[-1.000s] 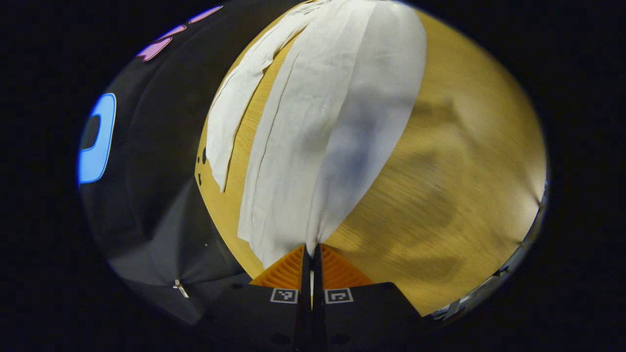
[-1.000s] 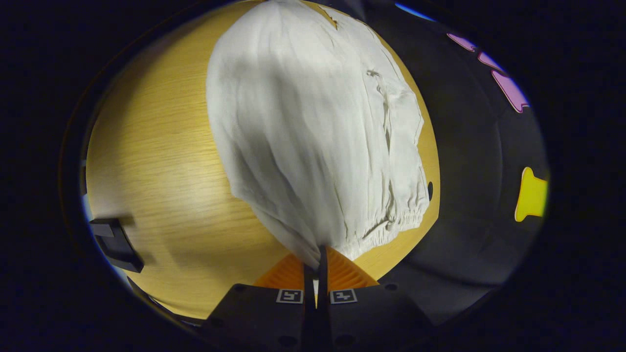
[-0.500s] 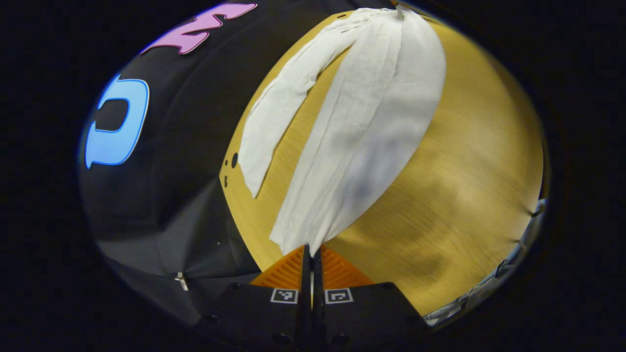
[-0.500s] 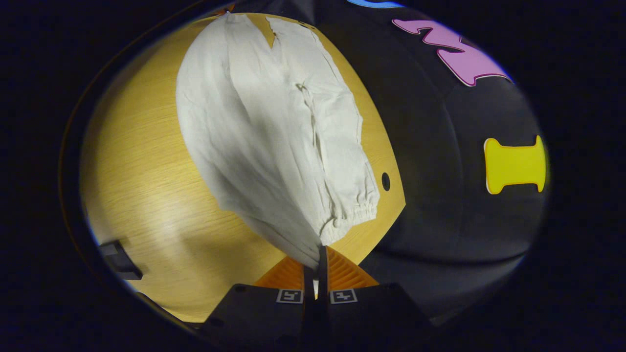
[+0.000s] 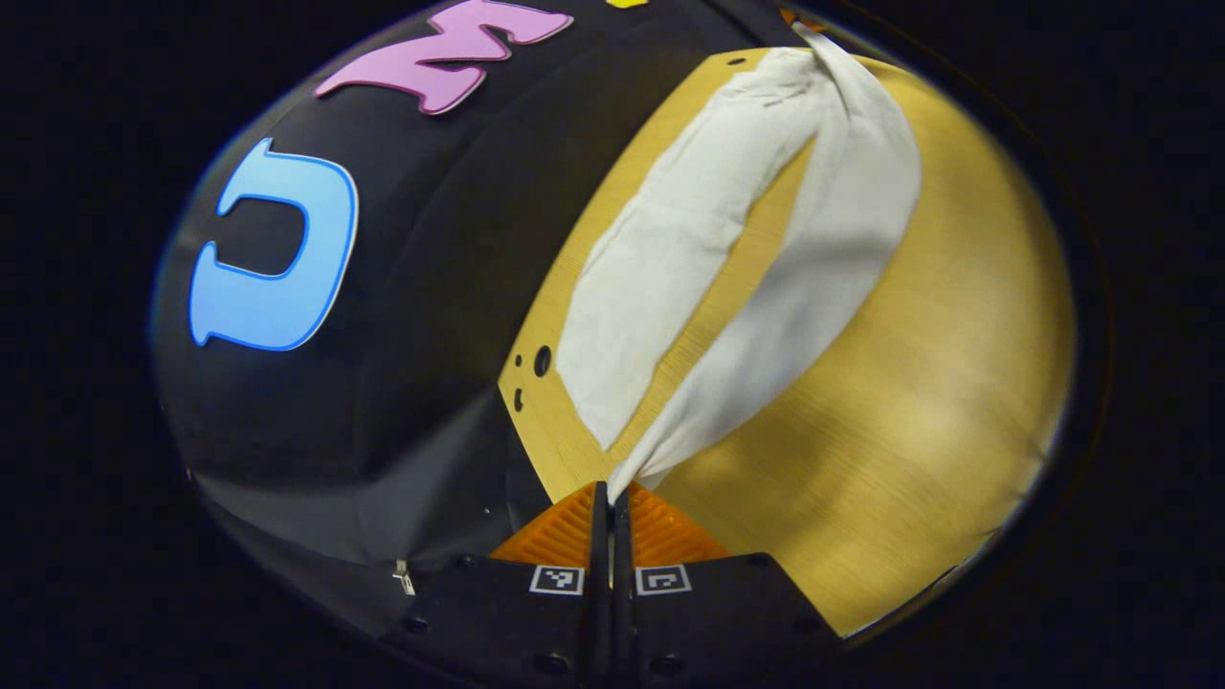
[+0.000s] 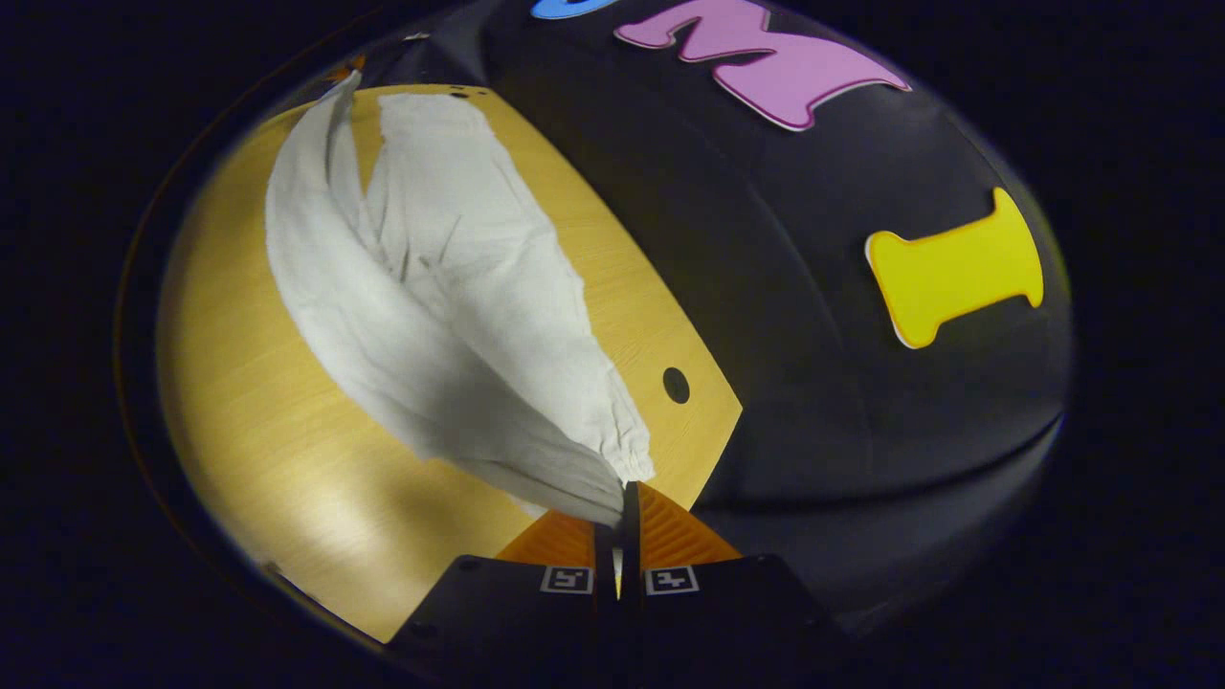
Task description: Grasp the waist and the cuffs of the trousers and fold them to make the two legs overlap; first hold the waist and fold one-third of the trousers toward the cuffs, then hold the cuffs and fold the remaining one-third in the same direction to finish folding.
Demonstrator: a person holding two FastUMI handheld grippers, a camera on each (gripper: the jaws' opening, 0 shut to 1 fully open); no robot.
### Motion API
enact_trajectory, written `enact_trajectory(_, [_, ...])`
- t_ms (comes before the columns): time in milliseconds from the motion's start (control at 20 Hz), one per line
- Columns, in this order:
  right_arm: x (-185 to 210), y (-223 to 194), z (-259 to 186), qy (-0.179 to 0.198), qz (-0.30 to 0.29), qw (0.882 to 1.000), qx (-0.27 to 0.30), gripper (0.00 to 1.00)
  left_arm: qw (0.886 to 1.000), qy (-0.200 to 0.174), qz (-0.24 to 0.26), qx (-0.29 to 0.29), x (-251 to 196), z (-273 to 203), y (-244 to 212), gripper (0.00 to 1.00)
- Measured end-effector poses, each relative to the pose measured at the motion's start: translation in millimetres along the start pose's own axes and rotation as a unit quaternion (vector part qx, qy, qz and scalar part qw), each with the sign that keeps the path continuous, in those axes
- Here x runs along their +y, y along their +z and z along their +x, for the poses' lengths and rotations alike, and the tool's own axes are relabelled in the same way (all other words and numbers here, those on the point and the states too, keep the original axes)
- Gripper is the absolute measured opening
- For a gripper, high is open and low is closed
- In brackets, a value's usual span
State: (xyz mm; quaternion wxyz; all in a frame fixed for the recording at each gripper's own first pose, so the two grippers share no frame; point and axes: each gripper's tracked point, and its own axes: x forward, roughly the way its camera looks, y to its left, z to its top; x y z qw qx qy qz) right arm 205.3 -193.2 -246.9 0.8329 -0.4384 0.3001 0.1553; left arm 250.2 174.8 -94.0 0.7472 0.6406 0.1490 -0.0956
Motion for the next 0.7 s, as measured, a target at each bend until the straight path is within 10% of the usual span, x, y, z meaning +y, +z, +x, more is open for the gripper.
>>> enact_trajectory(350, [-45.1, 36.6, 53.4, -0.036, 0.175, 0.984, -0.009, 0.05, 0.991, 0.024, -0.125, -0.039, 50.3, 62.8, 74.2, 0.05])
enact_trajectory(700, [-57.4, 43.2, 120.8, -0.042, 0.31, 0.95, 0.015, 0.05, 0.958, 0.009, -0.288, 0.008, 75.9, 159.7, 83.2, 0.05])
